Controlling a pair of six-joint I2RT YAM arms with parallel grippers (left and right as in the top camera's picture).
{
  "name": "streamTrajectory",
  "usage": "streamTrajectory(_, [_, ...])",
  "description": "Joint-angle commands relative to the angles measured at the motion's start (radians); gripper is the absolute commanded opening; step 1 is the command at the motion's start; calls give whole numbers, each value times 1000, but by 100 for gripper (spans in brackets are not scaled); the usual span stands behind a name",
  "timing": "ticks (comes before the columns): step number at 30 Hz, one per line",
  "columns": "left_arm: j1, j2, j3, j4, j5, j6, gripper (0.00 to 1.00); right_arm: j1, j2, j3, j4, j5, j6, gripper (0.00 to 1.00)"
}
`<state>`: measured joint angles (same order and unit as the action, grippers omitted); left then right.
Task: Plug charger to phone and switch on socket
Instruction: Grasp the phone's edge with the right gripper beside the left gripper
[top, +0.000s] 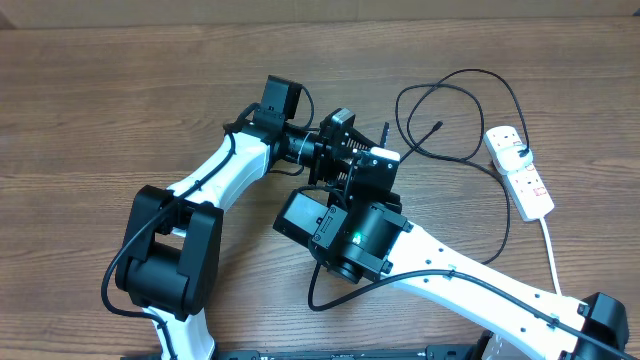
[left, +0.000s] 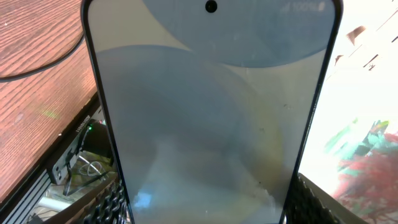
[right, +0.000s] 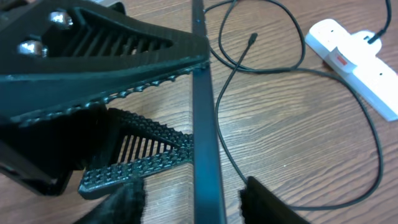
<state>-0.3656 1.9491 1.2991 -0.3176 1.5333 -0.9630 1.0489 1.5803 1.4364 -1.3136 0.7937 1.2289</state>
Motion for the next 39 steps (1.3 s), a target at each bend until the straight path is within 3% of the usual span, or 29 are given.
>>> streamTrajectory(1, [6, 5, 27, 5, 34, -3, 46, 6, 0, -13, 10, 24, 13, 41])
streamTrajectory(15, [6, 5, 28, 5, 35, -7, 46, 6, 0, -13, 34, 61, 13, 6])
streamTrajectory(21, [6, 5, 27, 5, 35, -7, 47, 6, 0, -13, 34, 58, 13, 4])
streamTrajectory(26, [6, 5, 27, 5, 35, -11, 61, 6, -2, -11, 34, 34, 13, 4])
streamTrajectory(31, [8, 5, 27, 6, 35, -39, 100, 5, -2, 0, 34, -2, 13, 4])
streamTrajectory(39, [73, 5, 28, 113, -27, -125, 100, -24, -14, 47, 33, -21, 13, 4])
